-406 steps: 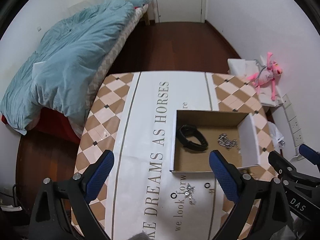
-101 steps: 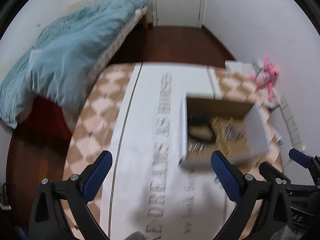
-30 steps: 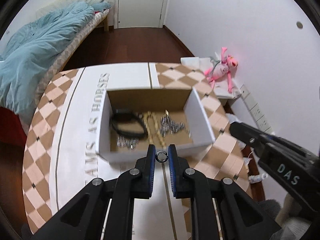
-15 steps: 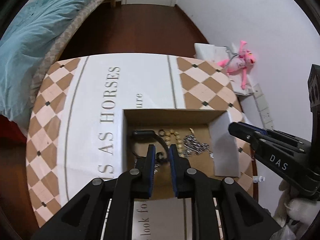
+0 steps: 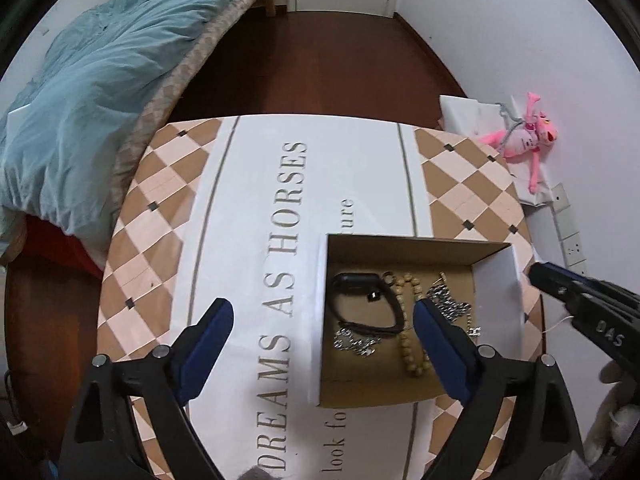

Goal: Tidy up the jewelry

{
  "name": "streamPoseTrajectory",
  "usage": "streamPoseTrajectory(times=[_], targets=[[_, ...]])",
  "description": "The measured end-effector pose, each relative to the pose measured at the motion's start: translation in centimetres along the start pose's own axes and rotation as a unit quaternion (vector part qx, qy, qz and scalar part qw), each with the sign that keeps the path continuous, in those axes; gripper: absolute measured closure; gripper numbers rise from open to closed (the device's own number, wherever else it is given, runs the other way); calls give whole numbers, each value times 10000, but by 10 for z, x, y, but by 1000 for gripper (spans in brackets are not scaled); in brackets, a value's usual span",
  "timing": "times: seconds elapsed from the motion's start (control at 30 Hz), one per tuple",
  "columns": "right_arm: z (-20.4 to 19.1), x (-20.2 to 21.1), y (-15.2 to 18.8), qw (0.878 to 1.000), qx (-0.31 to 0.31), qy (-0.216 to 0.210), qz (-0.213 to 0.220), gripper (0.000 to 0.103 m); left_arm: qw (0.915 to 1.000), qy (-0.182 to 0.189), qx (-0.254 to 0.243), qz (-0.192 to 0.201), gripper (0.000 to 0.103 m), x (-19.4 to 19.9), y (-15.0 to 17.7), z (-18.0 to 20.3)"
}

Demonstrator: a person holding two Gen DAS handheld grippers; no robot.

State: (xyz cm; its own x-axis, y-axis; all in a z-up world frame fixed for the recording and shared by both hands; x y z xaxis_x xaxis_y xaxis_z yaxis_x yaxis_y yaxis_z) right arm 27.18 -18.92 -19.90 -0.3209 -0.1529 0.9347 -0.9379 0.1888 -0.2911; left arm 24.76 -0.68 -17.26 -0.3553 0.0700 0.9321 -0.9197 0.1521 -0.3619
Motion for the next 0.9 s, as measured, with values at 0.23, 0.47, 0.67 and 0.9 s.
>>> streamPoseTrajectory(times=[0.23,0.47,0.67,0.9], targets=[[5,7,29,9970,308,709,86,5,9997,-235,-56,78,2,5,14,-2],[8,24,54,9957,234,871,194,5,9993,-302,-77,225,1,23,26,-2],[5,66,62,9945,147,847,603,4,9983,-195,-36,553,1,60,35,4],[-2,127,84,9904,148,798,1116,4,9950,-140,-57,984,1,112,53,11]])
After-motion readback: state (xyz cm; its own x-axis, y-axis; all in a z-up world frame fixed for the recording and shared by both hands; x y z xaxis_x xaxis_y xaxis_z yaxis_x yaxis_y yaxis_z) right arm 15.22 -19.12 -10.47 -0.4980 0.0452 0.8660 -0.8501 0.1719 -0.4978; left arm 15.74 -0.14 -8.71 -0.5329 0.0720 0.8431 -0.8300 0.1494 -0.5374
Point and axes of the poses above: each gripper's, at about its wrist camera, not at the fingertips, and x roughly against the way its jaws point, z to its right, y to its underside, the point moved 10 cm from there along -x, roughly the way its jaws point, and after that the axes turned 8 degrees about -x, right-handed, at the moved point
